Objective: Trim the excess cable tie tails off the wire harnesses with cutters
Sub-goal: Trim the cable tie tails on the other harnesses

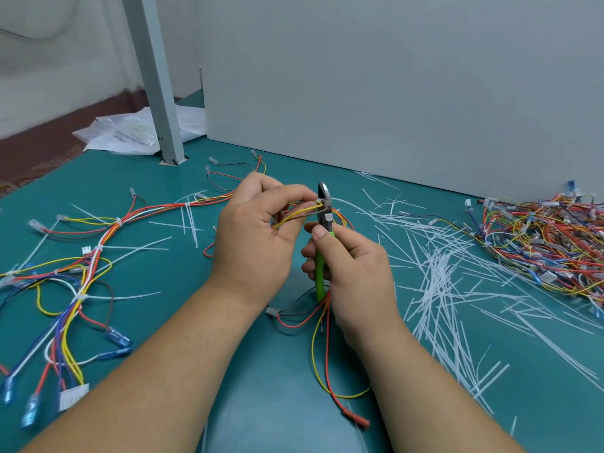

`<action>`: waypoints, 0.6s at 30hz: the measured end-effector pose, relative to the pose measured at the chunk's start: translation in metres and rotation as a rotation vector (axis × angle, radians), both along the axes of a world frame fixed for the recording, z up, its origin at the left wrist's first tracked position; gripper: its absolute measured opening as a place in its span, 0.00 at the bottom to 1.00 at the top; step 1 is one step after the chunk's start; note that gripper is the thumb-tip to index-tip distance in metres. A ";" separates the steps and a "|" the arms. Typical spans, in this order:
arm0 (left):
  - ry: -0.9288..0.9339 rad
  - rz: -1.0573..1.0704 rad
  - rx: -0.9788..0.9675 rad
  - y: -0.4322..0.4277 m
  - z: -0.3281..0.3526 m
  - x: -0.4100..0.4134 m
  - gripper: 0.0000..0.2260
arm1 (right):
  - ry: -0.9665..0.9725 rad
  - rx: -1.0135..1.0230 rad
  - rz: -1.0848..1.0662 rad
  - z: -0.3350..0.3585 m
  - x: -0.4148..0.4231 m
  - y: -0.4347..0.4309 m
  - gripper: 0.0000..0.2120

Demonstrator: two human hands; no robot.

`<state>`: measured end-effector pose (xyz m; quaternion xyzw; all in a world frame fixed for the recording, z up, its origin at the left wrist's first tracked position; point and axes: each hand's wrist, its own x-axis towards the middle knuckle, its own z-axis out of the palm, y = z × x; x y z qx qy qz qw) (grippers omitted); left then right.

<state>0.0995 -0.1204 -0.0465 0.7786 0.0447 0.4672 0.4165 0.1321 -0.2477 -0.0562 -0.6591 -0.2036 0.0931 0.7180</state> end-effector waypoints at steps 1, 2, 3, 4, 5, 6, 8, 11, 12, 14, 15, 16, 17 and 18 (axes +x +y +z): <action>0.005 0.000 0.018 0.001 0.000 0.000 0.07 | -0.005 0.003 0.004 0.000 0.000 0.000 0.08; 0.009 -0.002 0.033 0.001 0.000 -0.001 0.06 | -0.017 0.006 0.008 0.000 0.000 0.000 0.08; 0.009 -0.004 0.044 0.001 0.001 -0.002 0.06 | -0.029 0.010 0.008 0.000 0.000 -0.001 0.09; 0.005 -0.006 0.051 0.000 0.001 -0.002 0.05 | -0.039 0.009 0.007 0.001 0.000 -0.001 0.10; -0.001 -0.009 0.057 0.000 0.002 -0.003 0.05 | -0.047 0.006 0.006 0.001 0.000 -0.001 0.12; -0.010 -0.013 0.062 0.000 0.002 -0.003 0.05 | -0.053 0.003 0.006 0.001 0.000 -0.001 0.13; -0.029 -0.022 0.064 0.000 0.003 -0.004 0.04 | -0.073 0.003 0.000 0.001 0.000 -0.001 0.16; -0.045 -0.012 0.031 -0.003 0.004 -0.004 0.05 | -0.097 0.015 -0.013 0.001 0.001 -0.002 0.15; -0.044 -0.009 0.020 -0.004 0.004 -0.005 0.05 | -0.093 0.030 -0.008 0.001 0.001 -0.003 0.14; -0.040 -0.028 0.009 -0.007 0.006 -0.005 0.08 | -0.094 0.073 0.017 0.001 0.003 -0.003 0.12; -0.035 -0.036 0.025 -0.008 0.007 -0.005 0.12 | -0.100 0.103 0.032 0.001 0.003 -0.003 0.12; -0.023 -0.029 0.060 -0.008 0.008 -0.005 0.16 | -0.101 0.142 0.040 0.001 0.003 -0.002 0.11; -0.006 -0.010 0.111 -0.008 0.008 -0.006 0.21 | -0.091 0.187 0.037 0.002 0.004 -0.002 0.11; 0.014 0.009 0.160 -0.008 0.008 -0.007 0.25 | -0.066 0.237 0.025 0.003 0.005 -0.003 0.11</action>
